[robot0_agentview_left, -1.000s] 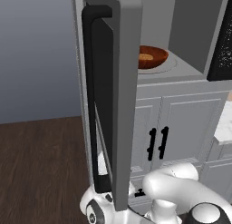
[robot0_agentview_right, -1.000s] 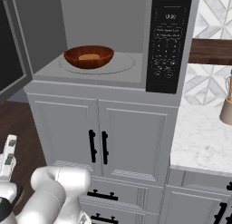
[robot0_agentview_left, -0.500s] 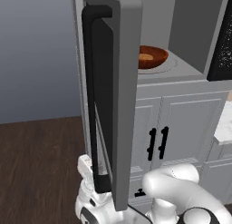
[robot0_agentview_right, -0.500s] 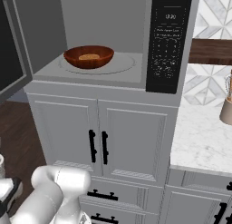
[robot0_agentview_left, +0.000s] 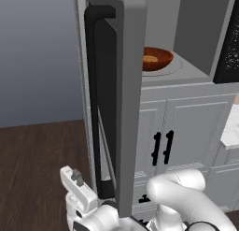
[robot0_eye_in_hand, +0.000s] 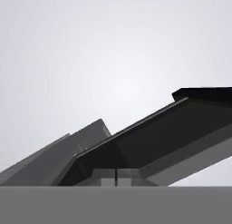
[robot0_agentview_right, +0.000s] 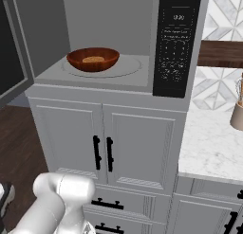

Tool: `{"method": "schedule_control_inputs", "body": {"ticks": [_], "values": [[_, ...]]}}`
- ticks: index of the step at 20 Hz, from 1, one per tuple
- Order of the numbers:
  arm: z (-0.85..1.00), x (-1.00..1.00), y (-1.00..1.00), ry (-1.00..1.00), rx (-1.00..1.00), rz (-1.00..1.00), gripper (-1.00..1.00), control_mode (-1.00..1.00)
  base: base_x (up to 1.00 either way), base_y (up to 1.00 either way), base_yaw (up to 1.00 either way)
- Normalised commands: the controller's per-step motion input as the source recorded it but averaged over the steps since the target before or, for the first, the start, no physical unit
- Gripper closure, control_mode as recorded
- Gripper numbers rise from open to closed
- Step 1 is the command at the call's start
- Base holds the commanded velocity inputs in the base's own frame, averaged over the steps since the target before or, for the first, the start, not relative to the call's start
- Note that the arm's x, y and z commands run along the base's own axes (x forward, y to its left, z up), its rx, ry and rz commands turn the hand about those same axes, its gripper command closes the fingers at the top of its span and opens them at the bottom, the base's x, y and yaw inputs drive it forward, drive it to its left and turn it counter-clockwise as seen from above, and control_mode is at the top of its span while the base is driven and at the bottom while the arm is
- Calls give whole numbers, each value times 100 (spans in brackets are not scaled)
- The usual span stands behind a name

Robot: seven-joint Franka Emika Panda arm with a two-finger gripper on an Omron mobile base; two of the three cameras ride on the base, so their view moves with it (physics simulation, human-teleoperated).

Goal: Open the microwave, place the bowl with waffle inside the microwave, then close the microwave door and turn it on.

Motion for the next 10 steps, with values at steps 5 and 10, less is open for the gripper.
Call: {"method": "schedule_control_inputs", "body": {"ticks": [5,10], "values": [[39,-7,8,-1,1,3,100,-100,0,0,0],[75,-1,0,0,0,0,100,-100,0,0,0]]}}
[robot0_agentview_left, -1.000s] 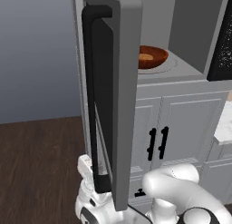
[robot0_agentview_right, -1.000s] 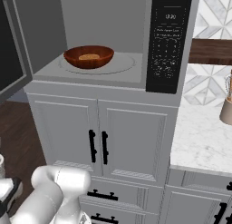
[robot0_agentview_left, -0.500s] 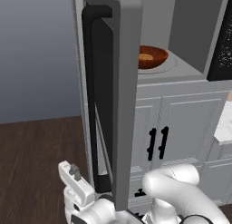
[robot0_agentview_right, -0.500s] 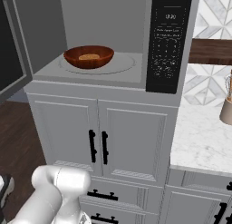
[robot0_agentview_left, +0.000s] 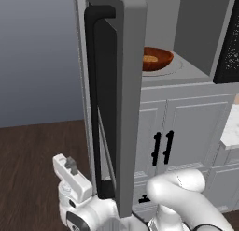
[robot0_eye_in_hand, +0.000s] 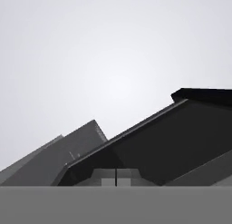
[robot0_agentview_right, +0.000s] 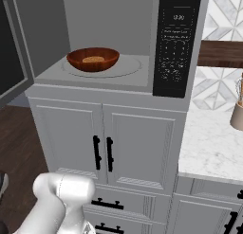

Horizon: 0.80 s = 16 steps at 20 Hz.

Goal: Open the microwave, place the bowl with waffle inside the microwave, then close the microwave door and turn it on.

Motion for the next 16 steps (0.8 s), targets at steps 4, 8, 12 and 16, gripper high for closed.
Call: {"method": "schedule_control_inputs", "body": {"ticks": [4,8,12,16], "values": [[82,-16,0,-4,3,0,100,-100,0,0,0],[81,-24,-6,-8,3,1,100,-100,0,0,0],[76,-38,-40,-12,14,7,100,-100,0,0,0],[63,-51,-88,-12,31,22,100,-100,0,0,0]]}}
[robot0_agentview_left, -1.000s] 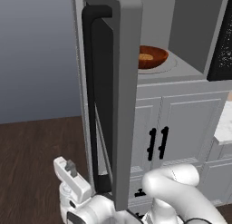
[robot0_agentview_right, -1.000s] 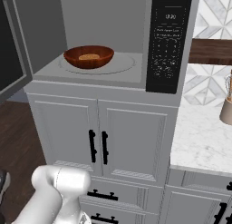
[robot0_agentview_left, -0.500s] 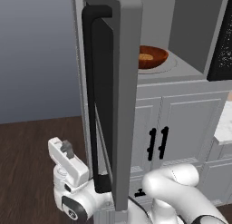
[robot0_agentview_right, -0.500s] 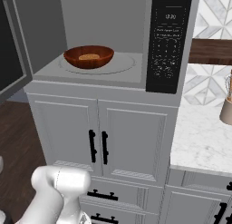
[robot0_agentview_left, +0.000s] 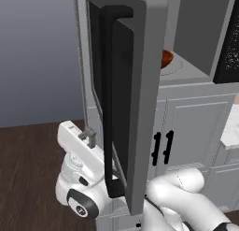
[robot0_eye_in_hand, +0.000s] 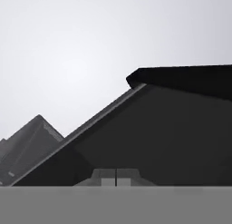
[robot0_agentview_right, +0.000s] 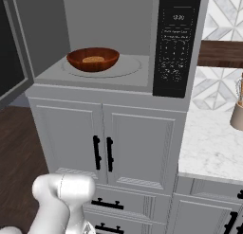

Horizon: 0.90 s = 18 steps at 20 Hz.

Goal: Open the microwave, place the bowl with waffle inside the microwave, then close the microwave door and turn it on.

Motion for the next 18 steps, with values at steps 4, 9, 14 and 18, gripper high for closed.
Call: {"method": "schedule_control_inputs", "body": {"ticks": [4,9,14,18], "values": [[59,-54,-100,-7,40,29,100,-100,0,0,0],[71,-40,-100,-5,40,26,100,-100,0,0,0],[63,-22,-94,8,44,28,100,-100,0,0,0],[56,1,-89,24,37,29,100,-100,0,0,0]]}}
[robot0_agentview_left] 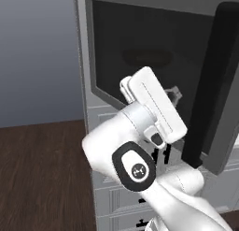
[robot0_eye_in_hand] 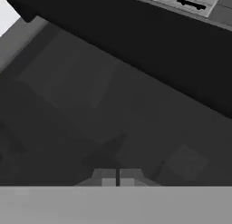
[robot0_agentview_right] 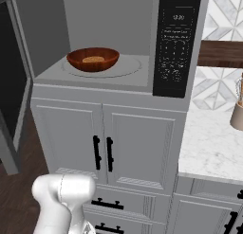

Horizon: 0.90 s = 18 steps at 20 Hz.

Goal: Open the microwave, place the bowl with waffle inside the microwave, then close the microwave door and turn it on.

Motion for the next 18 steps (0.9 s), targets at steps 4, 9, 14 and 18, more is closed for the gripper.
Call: {"method": "schedule_control_inputs", "body": {"ticks": [4,9,14,18], "values": [[43,40,-84,29,30,30,100,-100,0,0,0],[2,72,-83,27,18,35,100,-100,0,0,0],[0,93,-85,22,16,35,100,-100,0,0,0],[0,100,-89,16,19,33,100,-100,0,0,0]]}}
